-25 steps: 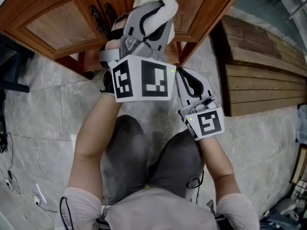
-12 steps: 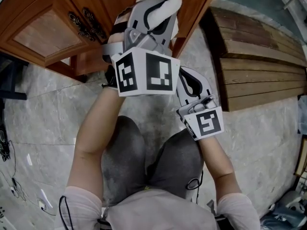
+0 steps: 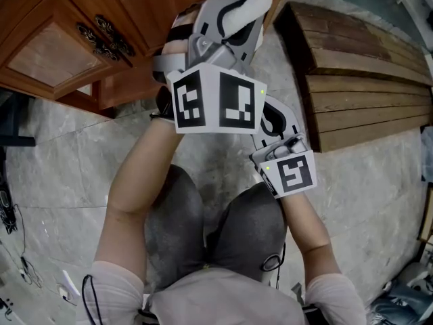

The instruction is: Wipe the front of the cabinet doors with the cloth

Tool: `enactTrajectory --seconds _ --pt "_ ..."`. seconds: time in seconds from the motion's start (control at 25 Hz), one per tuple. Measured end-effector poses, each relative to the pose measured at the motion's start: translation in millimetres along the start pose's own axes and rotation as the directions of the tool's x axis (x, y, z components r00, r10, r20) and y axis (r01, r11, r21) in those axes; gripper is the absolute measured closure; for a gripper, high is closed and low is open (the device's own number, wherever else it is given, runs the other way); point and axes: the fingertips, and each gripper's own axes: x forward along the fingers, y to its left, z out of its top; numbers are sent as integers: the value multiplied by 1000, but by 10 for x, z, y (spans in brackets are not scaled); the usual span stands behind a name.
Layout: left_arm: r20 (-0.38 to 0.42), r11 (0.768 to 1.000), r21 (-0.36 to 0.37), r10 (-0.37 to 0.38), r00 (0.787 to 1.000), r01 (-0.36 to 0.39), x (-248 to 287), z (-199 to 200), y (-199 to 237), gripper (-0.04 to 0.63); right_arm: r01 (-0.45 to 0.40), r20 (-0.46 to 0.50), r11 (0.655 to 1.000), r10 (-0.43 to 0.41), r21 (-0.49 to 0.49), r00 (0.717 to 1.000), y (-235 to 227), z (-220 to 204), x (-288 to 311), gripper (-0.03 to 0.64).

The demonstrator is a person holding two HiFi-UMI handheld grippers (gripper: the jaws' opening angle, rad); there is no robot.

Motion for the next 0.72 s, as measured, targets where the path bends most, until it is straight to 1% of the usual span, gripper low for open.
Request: enactTrajectory --seconds 0.12,0.28,0.36,0.52,0.72 --pt "10 1000 0 -9 1000 9 65 57 -57 523 11 -2 1000 -11 1 1000 -42 -8 -45 578" --pt "21 1000 2 -26 999 26 104 145 -132 523 26 -28 1000 -26 -5 999 -71 -55 -113 578" --pt "26 1000 8 -27 999 27 45 163 -121 523 27 -6 1000 -27 -11 1000 -66 -13 -96 578" --pt "19 999 27 -22 1000 21 -238 63 -43 523 19 -12 1000 -19 -22 1000 -45 0 -51 578" --pt "-40 999 40 -13 999 15 -773 -282 92 523 6 -1 999 -6 -31 1000 100 68 95 578"
